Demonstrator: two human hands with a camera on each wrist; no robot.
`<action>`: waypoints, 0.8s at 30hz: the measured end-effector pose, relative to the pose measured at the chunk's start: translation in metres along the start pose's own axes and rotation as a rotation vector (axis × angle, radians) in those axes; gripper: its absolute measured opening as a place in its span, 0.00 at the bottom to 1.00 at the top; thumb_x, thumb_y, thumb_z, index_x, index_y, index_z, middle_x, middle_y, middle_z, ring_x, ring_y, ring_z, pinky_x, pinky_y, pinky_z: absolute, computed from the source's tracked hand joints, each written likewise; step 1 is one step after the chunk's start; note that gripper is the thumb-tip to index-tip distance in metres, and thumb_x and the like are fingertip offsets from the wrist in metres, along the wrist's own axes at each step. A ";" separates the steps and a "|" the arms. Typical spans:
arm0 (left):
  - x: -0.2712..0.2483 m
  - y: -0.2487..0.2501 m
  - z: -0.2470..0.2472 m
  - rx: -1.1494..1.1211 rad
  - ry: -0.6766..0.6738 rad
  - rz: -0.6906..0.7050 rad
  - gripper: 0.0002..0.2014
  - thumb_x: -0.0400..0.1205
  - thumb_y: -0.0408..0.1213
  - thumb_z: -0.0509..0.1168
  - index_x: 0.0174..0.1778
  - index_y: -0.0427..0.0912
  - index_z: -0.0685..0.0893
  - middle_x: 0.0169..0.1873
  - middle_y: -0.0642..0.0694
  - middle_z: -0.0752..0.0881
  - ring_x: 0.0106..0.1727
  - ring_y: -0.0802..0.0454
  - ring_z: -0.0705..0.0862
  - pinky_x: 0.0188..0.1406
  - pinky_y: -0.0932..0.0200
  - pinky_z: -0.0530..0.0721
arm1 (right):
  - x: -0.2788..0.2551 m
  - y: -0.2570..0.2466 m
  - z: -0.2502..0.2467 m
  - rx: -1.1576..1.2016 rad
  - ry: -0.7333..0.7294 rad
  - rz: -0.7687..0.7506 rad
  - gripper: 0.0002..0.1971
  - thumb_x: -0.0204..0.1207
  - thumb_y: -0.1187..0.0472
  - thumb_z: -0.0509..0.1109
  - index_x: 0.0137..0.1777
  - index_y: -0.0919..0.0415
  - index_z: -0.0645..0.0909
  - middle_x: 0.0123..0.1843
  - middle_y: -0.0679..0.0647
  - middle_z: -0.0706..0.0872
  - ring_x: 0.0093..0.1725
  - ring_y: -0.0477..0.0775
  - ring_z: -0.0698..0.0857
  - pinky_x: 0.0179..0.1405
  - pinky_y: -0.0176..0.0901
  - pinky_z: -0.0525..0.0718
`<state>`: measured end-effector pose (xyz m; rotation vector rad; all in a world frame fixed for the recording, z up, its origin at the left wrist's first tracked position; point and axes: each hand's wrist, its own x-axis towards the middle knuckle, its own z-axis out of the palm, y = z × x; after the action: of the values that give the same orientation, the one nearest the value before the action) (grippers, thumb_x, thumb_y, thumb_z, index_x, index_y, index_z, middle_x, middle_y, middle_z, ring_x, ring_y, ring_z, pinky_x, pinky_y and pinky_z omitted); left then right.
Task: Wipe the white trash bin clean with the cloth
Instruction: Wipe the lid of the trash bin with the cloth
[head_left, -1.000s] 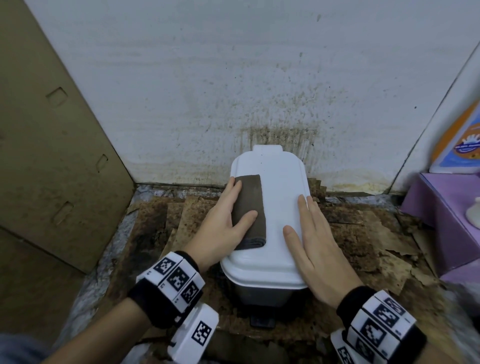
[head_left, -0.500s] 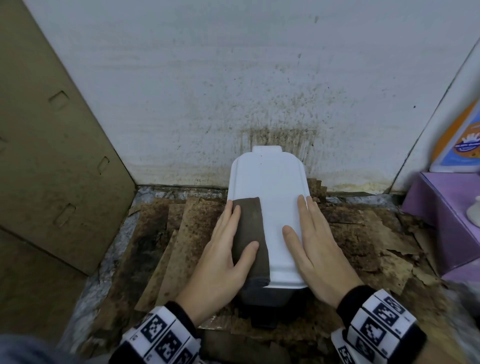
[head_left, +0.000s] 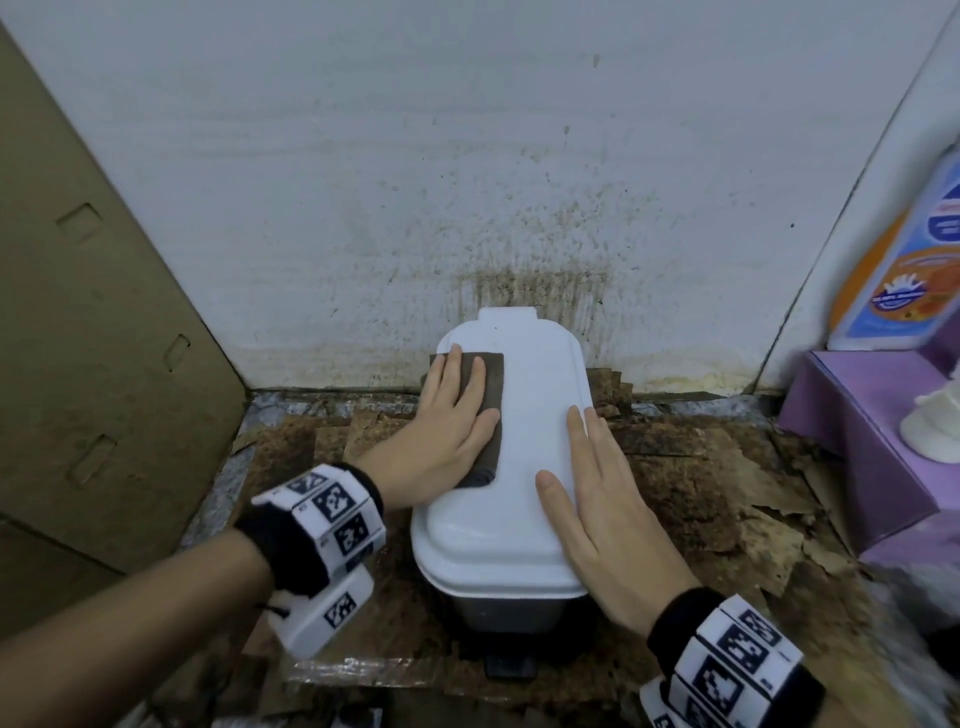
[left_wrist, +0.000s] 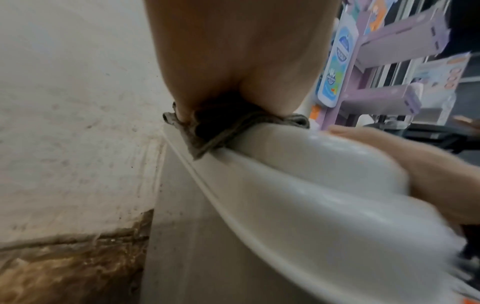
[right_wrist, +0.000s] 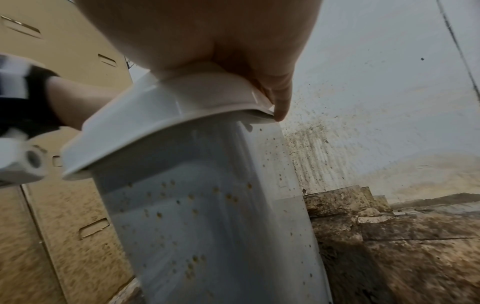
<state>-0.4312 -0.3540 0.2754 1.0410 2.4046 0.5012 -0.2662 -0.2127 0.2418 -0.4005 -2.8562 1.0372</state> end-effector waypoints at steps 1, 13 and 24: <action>0.010 -0.002 -0.004 0.021 0.014 0.008 0.34 0.95 0.49 0.44 0.90 0.43 0.33 0.86 0.47 0.24 0.86 0.48 0.23 0.87 0.47 0.35 | 0.000 0.000 -0.001 0.002 -0.002 0.001 0.37 0.87 0.35 0.43 0.87 0.44 0.28 0.88 0.37 0.27 0.85 0.34 0.27 0.84 0.37 0.38; 0.092 -0.006 -0.059 0.198 -0.022 -0.024 0.32 0.94 0.53 0.42 0.90 0.49 0.35 0.90 0.43 0.35 0.91 0.45 0.37 0.88 0.48 0.40 | 0.001 -0.004 -0.004 0.020 -0.039 0.009 0.37 0.86 0.33 0.43 0.86 0.41 0.25 0.86 0.34 0.25 0.83 0.31 0.25 0.84 0.36 0.39; 0.068 0.002 -0.046 0.197 0.028 0.001 0.29 0.95 0.46 0.41 0.90 0.43 0.40 0.89 0.44 0.34 0.90 0.45 0.34 0.82 0.56 0.33 | 0.000 -0.002 -0.004 0.010 -0.037 0.003 0.38 0.86 0.33 0.42 0.87 0.42 0.27 0.87 0.35 0.26 0.83 0.31 0.27 0.84 0.36 0.39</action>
<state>-0.4968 -0.3082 0.2959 1.1239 2.5174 0.2851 -0.2659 -0.2120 0.2465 -0.3883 -2.8824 1.0702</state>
